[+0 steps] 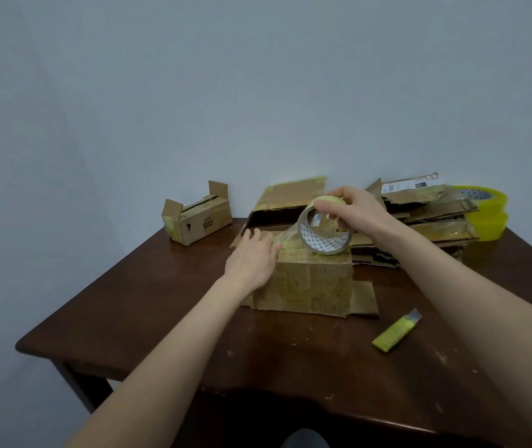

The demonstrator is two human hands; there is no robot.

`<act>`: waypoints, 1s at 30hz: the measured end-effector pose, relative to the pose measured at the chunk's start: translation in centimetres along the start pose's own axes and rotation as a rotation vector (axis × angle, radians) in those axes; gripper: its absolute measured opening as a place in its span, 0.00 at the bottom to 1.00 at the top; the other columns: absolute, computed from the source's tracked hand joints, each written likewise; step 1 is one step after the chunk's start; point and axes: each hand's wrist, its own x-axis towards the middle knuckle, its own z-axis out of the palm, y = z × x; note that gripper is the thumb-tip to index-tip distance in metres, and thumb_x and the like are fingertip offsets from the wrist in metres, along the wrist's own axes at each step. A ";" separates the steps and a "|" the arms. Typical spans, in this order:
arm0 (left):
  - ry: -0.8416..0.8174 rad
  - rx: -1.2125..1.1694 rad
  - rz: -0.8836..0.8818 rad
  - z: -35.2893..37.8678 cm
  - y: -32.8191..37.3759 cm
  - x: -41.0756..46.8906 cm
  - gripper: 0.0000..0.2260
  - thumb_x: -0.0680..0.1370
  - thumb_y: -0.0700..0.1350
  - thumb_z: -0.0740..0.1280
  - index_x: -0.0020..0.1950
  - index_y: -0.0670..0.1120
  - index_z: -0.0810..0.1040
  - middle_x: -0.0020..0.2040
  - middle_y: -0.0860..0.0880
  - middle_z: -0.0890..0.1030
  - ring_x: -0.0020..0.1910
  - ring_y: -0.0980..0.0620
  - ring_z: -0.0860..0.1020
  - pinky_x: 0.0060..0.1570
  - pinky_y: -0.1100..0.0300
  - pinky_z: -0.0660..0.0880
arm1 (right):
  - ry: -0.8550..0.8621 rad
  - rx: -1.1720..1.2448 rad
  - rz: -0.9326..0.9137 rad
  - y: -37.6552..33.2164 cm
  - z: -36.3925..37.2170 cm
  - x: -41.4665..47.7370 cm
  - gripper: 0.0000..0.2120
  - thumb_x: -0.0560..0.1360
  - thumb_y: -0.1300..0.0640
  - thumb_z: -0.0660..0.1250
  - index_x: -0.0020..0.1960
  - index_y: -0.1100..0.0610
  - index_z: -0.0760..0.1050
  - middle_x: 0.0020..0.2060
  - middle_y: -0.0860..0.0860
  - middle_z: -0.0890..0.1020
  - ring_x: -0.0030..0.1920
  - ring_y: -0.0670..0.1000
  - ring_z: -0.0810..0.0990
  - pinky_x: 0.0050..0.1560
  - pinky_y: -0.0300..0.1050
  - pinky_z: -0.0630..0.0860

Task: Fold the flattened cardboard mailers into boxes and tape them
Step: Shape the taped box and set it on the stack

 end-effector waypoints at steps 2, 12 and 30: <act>0.021 0.126 0.087 -0.6 1.0 -0.4 0.29 0.81 0.60 0.44 0.76 0.44 0.60 0.77 0.43 0.57 0.77 0.45 0.51 0.75 0.47 0.50 | 0.022 0.028 -0.001 0.5 0.0 -0.2 0.19 0.73 0.44 0.70 0.59 0.51 0.74 0.44 0.47 0.78 0.37 0.45 0.75 0.38 0.38 0.72; 0.001 0.152 0.271 1.2 1.6 0.0 0.41 0.73 0.70 0.57 0.79 0.50 0.48 0.79 0.49 0.53 0.76 0.50 0.56 0.74 0.50 0.53 | 0.094 0.029 -0.001 1.3 -0.3 -0.4 0.22 0.68 0.42 0.74 0.57 0.51 0.78 0.51 0.49 0.81 0.46 0.48 0.78 0.44 0.42 0.75; -0.086 0.195 0.308 0.6 1.7 -0.3 0.34 0.76 0.66 0.56 0.78 0.57 0.49 0.79 0.53 0.49 0.77 0.48 0.51 0.75 0.49 0.49 | -0.085 -0.470 0.089 2.4 -4.5 -1.3 0.12 0.69 0.47 0.72 0.48 0.53 0.84 0.52 0.49 0.83 0.54 0.52 0.79 0.53 0.49 0.76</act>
